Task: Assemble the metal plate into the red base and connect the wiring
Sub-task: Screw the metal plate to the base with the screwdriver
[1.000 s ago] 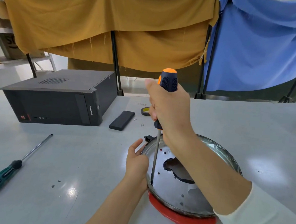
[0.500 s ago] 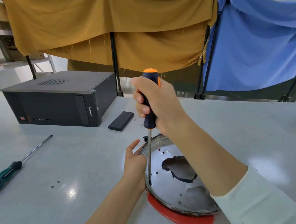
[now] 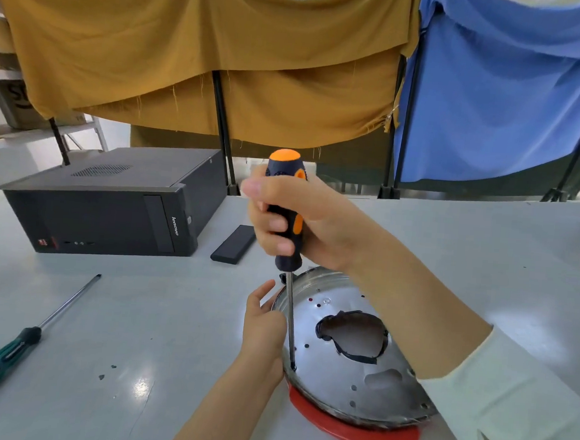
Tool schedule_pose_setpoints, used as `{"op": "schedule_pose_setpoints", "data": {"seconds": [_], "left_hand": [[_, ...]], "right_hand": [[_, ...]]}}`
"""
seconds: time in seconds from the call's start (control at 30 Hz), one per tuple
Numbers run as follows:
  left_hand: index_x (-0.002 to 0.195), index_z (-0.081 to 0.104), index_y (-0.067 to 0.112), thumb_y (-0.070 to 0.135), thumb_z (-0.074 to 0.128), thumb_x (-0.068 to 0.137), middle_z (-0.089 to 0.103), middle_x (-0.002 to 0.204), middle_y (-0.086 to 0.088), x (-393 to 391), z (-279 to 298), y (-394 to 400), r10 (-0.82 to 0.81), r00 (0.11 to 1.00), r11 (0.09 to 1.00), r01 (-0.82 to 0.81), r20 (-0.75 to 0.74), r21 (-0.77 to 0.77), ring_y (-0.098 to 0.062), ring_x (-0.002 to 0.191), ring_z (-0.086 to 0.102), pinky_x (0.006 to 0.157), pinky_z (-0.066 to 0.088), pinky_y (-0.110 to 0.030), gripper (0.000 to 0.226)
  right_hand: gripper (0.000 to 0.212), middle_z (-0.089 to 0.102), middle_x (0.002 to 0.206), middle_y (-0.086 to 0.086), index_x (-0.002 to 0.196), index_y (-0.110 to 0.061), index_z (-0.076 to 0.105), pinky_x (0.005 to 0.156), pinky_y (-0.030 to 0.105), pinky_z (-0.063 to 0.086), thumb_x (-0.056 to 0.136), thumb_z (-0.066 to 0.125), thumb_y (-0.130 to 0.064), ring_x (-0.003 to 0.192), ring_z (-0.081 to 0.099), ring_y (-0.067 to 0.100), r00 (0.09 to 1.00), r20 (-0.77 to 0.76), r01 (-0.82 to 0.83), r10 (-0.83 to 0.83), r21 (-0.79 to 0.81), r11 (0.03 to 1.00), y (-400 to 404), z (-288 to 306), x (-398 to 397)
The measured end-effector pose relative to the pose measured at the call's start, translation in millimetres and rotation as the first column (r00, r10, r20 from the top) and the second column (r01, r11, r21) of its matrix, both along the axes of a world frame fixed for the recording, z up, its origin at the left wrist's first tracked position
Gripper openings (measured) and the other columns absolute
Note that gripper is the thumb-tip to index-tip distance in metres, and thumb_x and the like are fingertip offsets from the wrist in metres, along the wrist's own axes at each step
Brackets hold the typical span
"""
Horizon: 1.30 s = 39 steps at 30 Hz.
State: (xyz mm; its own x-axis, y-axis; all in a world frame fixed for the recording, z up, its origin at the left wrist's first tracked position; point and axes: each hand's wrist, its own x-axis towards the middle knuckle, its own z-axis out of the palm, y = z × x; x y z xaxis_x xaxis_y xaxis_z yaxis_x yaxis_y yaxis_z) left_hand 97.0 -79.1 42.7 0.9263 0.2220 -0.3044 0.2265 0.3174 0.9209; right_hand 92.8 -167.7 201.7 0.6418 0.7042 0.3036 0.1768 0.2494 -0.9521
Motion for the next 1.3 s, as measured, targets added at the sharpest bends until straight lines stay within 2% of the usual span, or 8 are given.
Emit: {"op": "schedule_pose_setpoints", "data": {"seconds": [0.2,0.37,0.53,0.67,0.8,0.9,1.1,1.3], "left_hand": [[0.11,0.047,0.038,-0.01,0.036,0.09,0.065,0.124,-0.008,-1.8,1.9,-2.8,0.043,0.999,0.998,-0.042,-0.015,0.044,-0.017,0.052,0.054,0.044,0.047,-0.027,0.053],[0.121,0.049,0.031,-0.01,0.045,0.091,0.066,0.119,-0.007,0.1,0.4,-0.7,-0.016,1.0,1.0,0.016,-0.003,-0.001,-0.028,0.081,0.07,0.067,0.061,-0.043,0.051],[0.116,0.05,0.031,-0.01,0.05,0.09,0.064,0.122,-0.011,-0.8,1.1,1.1,-0.025,1.0,0.999,0.026,0.016,-0.048,-0.024,0.075,0.07,0.054,0.058,-0.033,0.049],[0.105,0.052,0.034,-0.011,0.042,0.09,0.065,0.122,-0.006,-0.3,-1.1,-0.8,0.02,1.0,1.0,-0.02,-0.006,-0.018,-0.025,0.071,0.066,0.065,0.057,-0.039,0.048],[0.1,0.051,0.036,-0.01,0.033,0.089,0.063,0.125,-0.003,-0.4,-0.6,-2.4,0.07,0.996,0.996,-0.067,-0.046,0.065,-0.017,0.055,0.048,0.054,0.045,-0.028,0.051],[0.099,0.051,0.034,-0.013,0.034,0.087,0.063,0.122,-0.002,0.4,-0.4,-1.7,0.048,0.998,0.997,-0.045,-0.051,0.061,-0.017,0.056,0.054,0.049,0.048,-0.025,0.052],[0.102,0.052,0.029,-0.011,0.045,0.09,0.062,0.123,-0.005,3.0,-3.2,-2.0,0.003,1.0,1.0,-0.003,-0.018,-0.012,-0.033,0.101,0.067,0.081,0.058,-0.046,0.043],[0.097,0.051,0.034,-0.01,0.044,0.09,0.064,0.124,-0.005,1.9,-4.6,-0.3,0.034,0.999,0.999,-0.035,-0.038,-0.019,-0.029,0.077,0.063,0.067,0.054,-0.039,0.046]], "right_hand": [[0.027,0.048,0.047,-0.006,0.066,-0.018,0.048,0.04,0.018,0.039,0.087,0.063,-0.022,0.037,0.046,0.007,0.698,0.024,0.707,-0.715,0.129,0.695,18.3,-14.9,-2.8],[0.008,0.064,0.073,-0.003,0.086,-0.018,0.059,0.055,0.026,0.049,0.085,0.064,-0.024,0.062,0.063,0.016,0.969,0.05,0.245,-0.242,-0.066,0.967,-0.5,-1.4,8.2],[0.014,0.057,0.064,0.002,0.076,-0.011,0.049,0.055,0.027,0.042,0.089,0.045,-0.011,0.051,0.054,0.015,0.987,0.025,-0.155,0.156,-0.038,0.987,-0.8,0.6,4.6],[0.024,0.044,0.051,-0.004,0.07,-0.016,0.045,0.044,0.02,0.035,0.092,0.053,-0.01,0.039,0.039,0.009,0.985,-0.038,0.168,-0.166,0.074,0.983,9.6,-8.5,1.9],[0.029,0.044,0.051,-0.001,0.063,-0.02,0.044,0.04,0.018,0.036,0.086,0.059,-0.01,0.038,0.04,0.009,0.706,0.016,0.696,-0.708,0.171,0.698,15.9,-19.8,-2.9],[0.023,0.051,0.053,-0.002,0.068,-0.018,0.049,0.044,0.021,0.043,0.086,0.063,-0.012,0.042,0.047,0.012,0.773,0.05,0.625,-0.632,0.111,0.773,12.0,-16.0,-1.6],[0.007,0.065,0.079,0.0,0.081,-0.017,0.059,0.05,0.024,0.042,0.087,0.055,-0.016,0.057,0.059,0.016,0.998,0.048,0.035,-0.034,-0.022,0.999,-4.8,0.7,4.2],[0.032,0.04,0.05,-0.005,0.065,-0.019,0.043,0.043,0.021,0.028,0.092,0.059,-0.019,0.037,0.032,0.008,0.891,-0.026,0.453,-0.454,0.136,0.881,17.7,-13.4,-4.9]]}}
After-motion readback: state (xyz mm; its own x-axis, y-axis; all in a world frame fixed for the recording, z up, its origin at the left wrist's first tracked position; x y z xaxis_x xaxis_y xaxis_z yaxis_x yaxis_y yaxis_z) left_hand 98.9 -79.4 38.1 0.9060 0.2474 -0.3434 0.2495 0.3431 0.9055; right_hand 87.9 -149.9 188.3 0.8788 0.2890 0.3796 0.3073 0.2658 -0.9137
